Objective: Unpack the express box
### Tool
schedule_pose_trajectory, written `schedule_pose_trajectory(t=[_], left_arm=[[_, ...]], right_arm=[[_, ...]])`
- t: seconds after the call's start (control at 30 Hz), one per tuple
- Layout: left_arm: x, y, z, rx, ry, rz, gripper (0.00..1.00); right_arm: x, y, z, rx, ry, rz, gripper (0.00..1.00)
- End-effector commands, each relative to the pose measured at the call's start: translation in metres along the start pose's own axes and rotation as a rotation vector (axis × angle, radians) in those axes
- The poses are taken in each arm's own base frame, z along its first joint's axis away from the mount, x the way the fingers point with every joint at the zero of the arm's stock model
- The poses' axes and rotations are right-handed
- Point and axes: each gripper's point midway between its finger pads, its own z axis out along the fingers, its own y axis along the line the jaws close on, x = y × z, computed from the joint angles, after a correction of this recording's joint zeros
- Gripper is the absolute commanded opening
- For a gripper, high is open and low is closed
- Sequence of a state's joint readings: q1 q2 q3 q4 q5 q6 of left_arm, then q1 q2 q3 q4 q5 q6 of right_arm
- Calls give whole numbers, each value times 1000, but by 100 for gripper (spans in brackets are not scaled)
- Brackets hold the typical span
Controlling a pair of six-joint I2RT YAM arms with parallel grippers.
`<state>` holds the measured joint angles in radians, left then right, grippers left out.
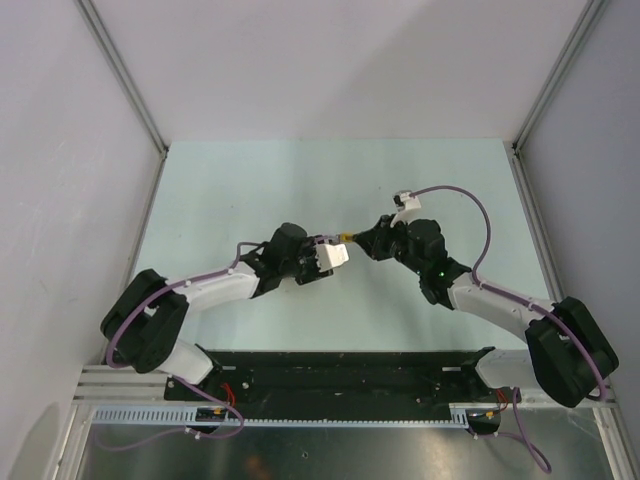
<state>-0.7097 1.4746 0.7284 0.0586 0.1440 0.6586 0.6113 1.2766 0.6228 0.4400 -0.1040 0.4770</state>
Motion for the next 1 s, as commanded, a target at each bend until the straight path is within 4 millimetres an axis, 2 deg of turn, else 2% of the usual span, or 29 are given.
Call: schedule_pose_trajectory(t=[0.0, 0.27, 0.97], left_arm=[[-10, -7, 0, 98, -26, -93, 39], [-6, -9, 0, 125, -11, -99, 38], [-1, -8, 2, 174, 7, -116, 38]], right_arm=[[-12, 5, 0, -22, -45, -22, 0], [-26, 4, -8, -10, -80, -21, 0], [-13, 0, -11, 5, -25, -24, 0]])
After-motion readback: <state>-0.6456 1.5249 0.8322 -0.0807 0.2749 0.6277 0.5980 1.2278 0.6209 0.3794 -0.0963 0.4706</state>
